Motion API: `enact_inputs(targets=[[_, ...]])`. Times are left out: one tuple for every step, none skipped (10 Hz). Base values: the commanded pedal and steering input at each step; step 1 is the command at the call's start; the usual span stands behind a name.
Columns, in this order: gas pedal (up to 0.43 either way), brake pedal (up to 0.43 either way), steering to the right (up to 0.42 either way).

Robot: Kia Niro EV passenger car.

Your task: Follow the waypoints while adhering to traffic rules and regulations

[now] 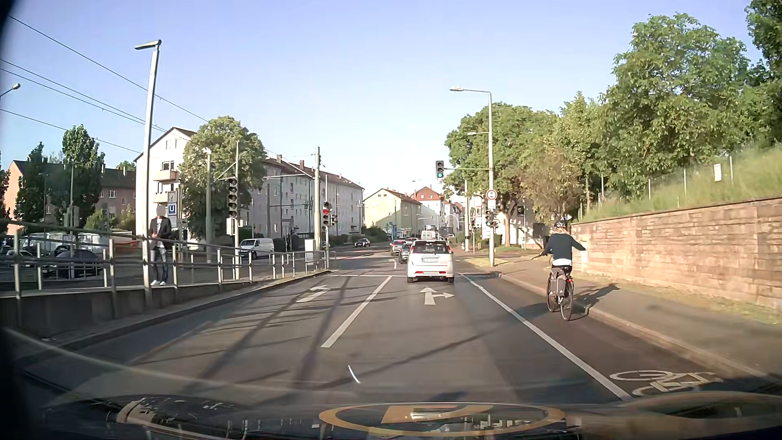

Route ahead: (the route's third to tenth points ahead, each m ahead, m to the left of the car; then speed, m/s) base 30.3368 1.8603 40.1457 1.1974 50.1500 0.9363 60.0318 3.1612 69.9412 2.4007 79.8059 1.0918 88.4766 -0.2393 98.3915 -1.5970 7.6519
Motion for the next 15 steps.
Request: enact_inputs(targets=[[0.118, 0.0, -0.006], [0.118, 0.0, -0.006], [0.118, 0.0, -0.006], [0.13, 0.0, -0.006], [0.13, 0.0, -0.004], [0.13, 0.0, -0.003], [0.13, 0.0, -0.003], [0.13, 0.0, -0.002], [0.118, 0.0, -0.001], [0.118, 0.0, 0.0], [0.118, 0.0, 0.0], [0.118, 0.0, 0.0], [0.087, 0.0, 0.0], [0.028, 0.0, 0.0], [0.008, 0.0, 0.0]])
